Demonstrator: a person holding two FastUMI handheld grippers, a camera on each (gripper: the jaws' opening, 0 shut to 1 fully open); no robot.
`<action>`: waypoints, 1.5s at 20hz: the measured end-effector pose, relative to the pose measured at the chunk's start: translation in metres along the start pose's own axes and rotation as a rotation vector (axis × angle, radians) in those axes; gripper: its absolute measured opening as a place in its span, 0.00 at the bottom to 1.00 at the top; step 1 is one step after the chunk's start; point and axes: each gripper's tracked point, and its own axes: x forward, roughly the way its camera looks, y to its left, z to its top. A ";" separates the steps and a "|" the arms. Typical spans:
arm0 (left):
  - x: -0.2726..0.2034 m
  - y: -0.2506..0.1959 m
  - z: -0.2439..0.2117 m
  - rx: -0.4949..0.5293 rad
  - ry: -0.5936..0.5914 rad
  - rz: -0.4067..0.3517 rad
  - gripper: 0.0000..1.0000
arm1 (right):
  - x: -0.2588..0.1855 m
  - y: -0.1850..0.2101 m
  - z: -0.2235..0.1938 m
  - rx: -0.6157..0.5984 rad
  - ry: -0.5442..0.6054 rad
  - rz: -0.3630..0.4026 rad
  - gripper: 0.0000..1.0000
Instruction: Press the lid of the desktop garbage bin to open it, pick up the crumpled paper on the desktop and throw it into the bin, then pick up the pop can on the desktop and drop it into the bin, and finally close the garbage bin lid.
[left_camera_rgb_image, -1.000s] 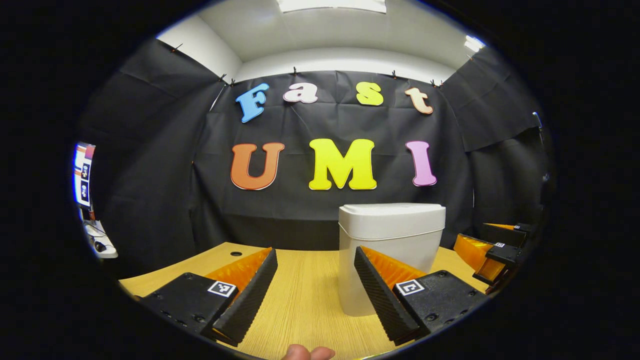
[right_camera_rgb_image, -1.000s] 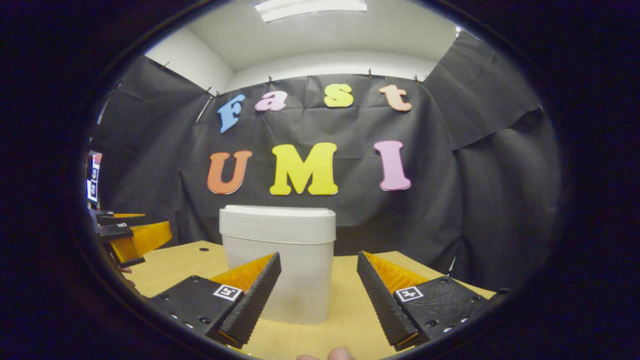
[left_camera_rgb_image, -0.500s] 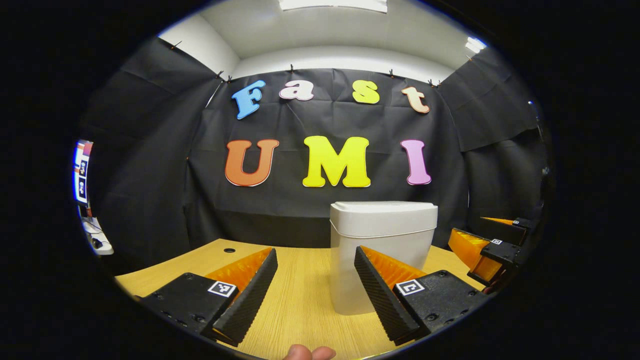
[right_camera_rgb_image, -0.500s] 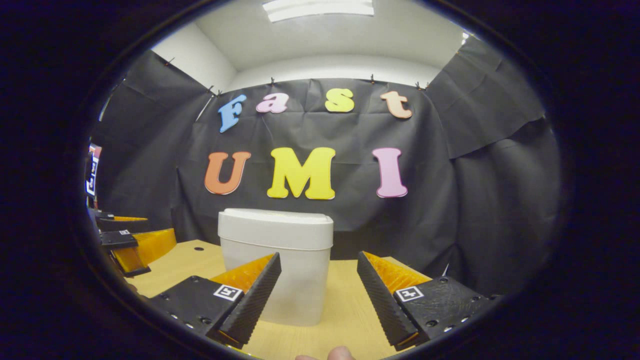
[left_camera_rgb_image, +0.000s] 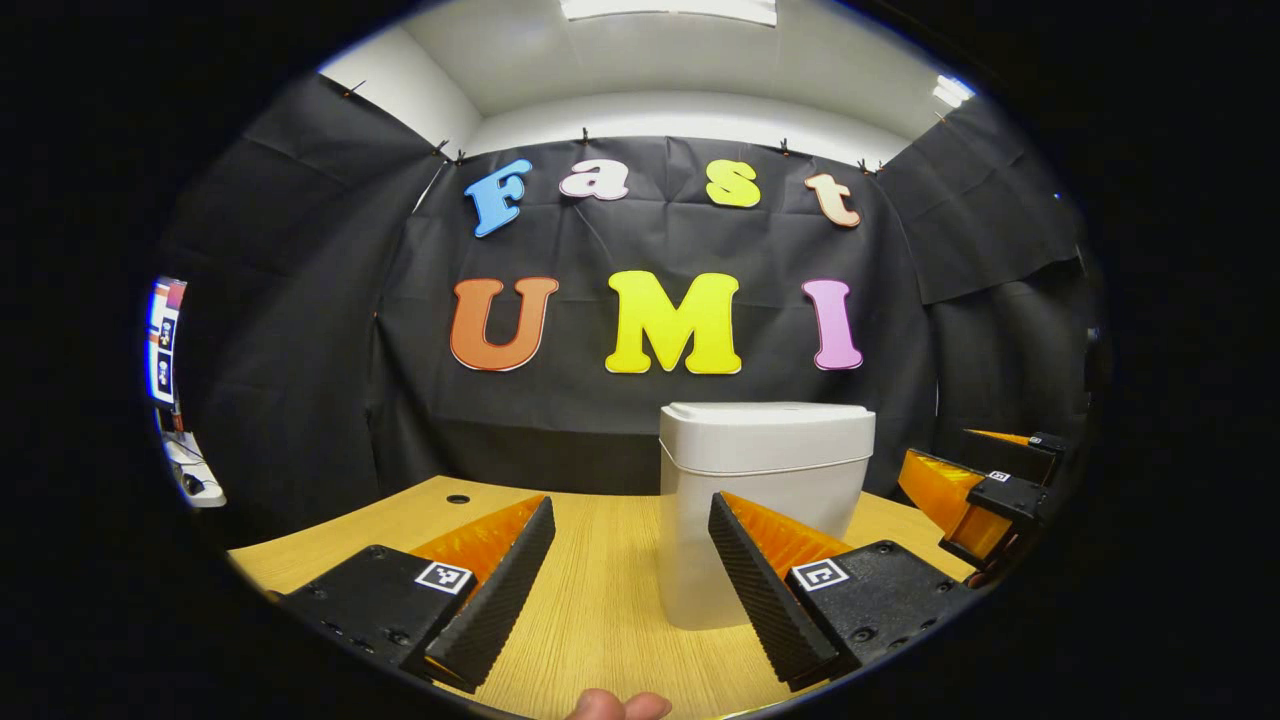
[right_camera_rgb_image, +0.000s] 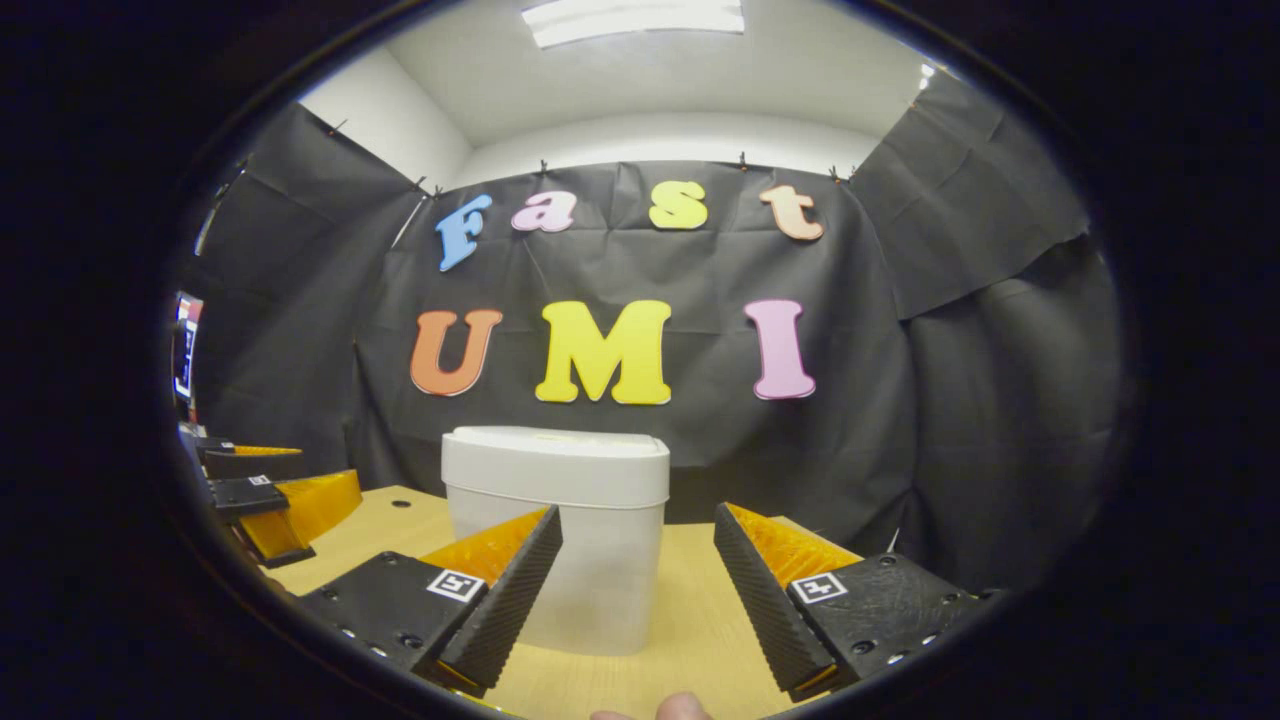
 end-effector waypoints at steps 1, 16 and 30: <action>0.000 0.001 0.002 0.015 -0.006 0.006 1.00 | 0.000 -0.001 0.000 0.000 0.002 -0.002 0.95; 0.000 0.002 -0.001 0.019 -0.007 0.005 0.99 | -0.002 -0.001 0.001 -0.010 0.001 -0.007 0.95; -0.001 0.007 0.000 0.027 -0.010 0.015 0.99 | -0.003 0.005 -0.003 -0.010 0.013 0.006 0.95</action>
